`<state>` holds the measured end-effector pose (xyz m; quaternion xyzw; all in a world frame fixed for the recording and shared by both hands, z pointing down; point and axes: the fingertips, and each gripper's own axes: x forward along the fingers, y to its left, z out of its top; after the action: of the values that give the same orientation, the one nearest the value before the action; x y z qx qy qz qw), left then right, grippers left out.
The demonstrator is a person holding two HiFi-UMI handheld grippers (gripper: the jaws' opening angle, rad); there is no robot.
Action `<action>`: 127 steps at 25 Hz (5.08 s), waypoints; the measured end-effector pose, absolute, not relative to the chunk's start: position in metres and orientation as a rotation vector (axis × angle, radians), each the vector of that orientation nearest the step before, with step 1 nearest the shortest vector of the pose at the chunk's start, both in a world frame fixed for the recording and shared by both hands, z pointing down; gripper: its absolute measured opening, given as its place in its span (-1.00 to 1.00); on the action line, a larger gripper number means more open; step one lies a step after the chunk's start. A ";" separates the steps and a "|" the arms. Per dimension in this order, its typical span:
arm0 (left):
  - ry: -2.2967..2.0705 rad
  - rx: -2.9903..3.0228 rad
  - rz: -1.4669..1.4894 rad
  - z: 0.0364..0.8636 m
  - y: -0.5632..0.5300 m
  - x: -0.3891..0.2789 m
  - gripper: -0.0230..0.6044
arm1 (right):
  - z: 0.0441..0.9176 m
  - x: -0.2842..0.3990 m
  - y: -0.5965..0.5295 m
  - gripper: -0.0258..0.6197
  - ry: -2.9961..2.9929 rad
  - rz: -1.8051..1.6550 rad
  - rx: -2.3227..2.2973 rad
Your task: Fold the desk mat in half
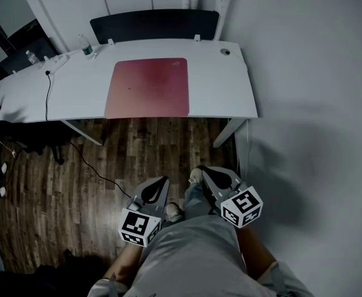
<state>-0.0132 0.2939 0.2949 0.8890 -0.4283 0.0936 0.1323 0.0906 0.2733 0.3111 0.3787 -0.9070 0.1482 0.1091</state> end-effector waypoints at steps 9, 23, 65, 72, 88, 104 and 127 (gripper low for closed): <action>-1.223 2.574 0.277 0.305 0.245 0.001 -0.86 | 0.321 0.098 0.216 -0.90 -2.655 0.417 1.067; -1.319 2.533 0.305 0.301 0.105 0.027 -0.87 | 0.318 0.133 0.071 -0.90 -2.674 0.371 0.983; -1.033 2.494 0.662 0.425 -0.011 0.054 -0.86 | 0.393 0.151 -0.029 -0.90 -2.569 0.596 1.034; -1.002 2.497 0.714 0.450 -0.017 0.056 -0.86 | 0.412 0.156 -0.030 -0.90 -2.523 0.650 1.048; -0.979 2.538 1.003 0.506 -0.028 0.048 -0.77 | 0.452 0.154 -0.029 -0.90 -2.506 0.703 1.004; -0.853 2.781 1.561 0.551 -0.020 0.074 -0.39 | 0.468 0.167 -0.023 -0.90 -2.484 0.785 1.066; -1.019 2.818 1.595 0.536 -0.033 0.069 -0.81 | 0.469 0.167 -0.021 -0.90 -2.503 0.786 1.060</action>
<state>0.0688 -0.0334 0.5358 0.8235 -0.2978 0.4662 -0.1260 0.1667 -0.0206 0.4686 0.3702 -0.8738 0.2745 0.1553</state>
